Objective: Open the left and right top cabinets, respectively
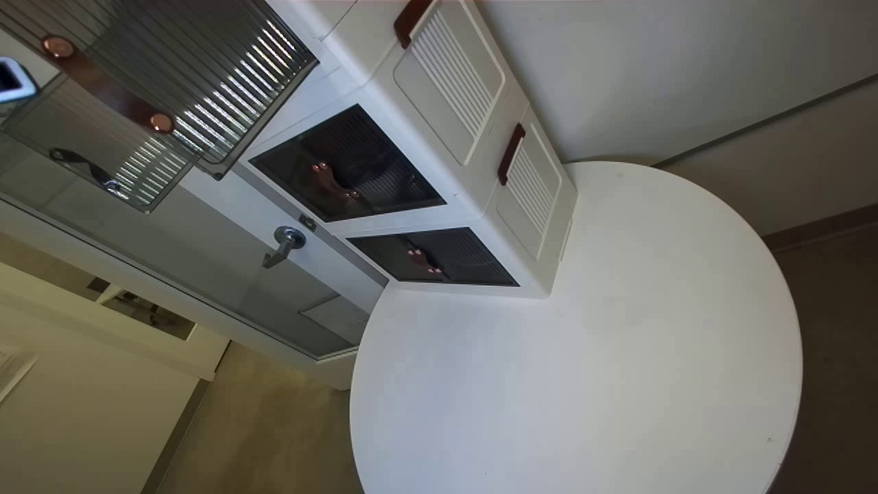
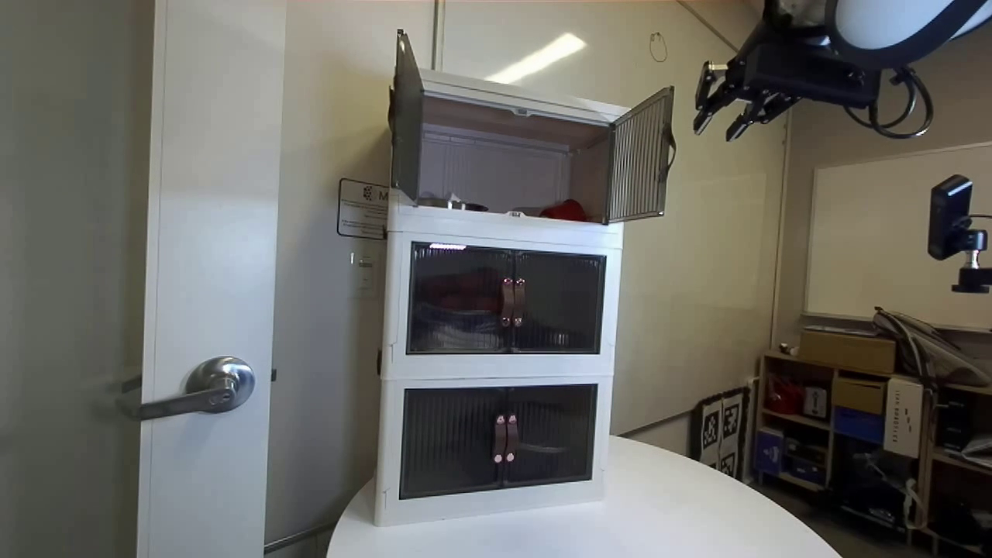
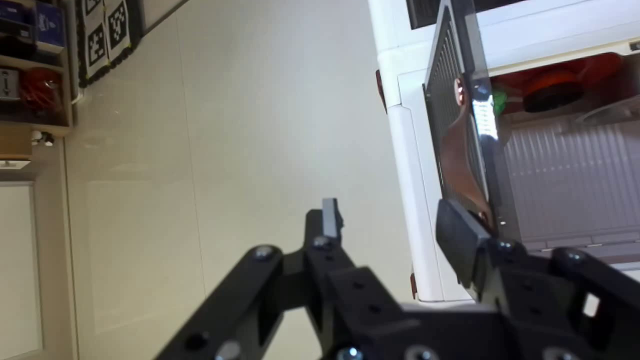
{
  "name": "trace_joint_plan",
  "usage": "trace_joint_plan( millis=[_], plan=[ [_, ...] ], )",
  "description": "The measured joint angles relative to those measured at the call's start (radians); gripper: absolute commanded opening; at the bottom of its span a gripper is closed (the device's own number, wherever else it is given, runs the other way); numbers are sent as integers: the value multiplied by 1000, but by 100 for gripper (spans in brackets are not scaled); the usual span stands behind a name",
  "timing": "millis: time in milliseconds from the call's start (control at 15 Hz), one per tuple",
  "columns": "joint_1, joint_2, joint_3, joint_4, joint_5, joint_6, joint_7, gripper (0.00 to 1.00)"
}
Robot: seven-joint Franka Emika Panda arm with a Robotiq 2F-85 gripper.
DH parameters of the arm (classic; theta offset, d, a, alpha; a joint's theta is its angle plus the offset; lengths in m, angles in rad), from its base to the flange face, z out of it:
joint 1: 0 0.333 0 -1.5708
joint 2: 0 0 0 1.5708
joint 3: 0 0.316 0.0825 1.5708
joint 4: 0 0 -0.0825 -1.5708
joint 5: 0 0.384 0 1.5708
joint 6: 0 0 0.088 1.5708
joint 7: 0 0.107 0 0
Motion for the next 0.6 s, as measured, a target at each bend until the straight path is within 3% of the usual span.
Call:
trace_joint_plan(
  millis=[133,400,600],
  plan=[
    [4,6,-5,1,3,39,-1,99],
    [52,136,-34,42,10,259,-24,100],
    [98,297,-54,168,20,334,-89,100]
  ],
)
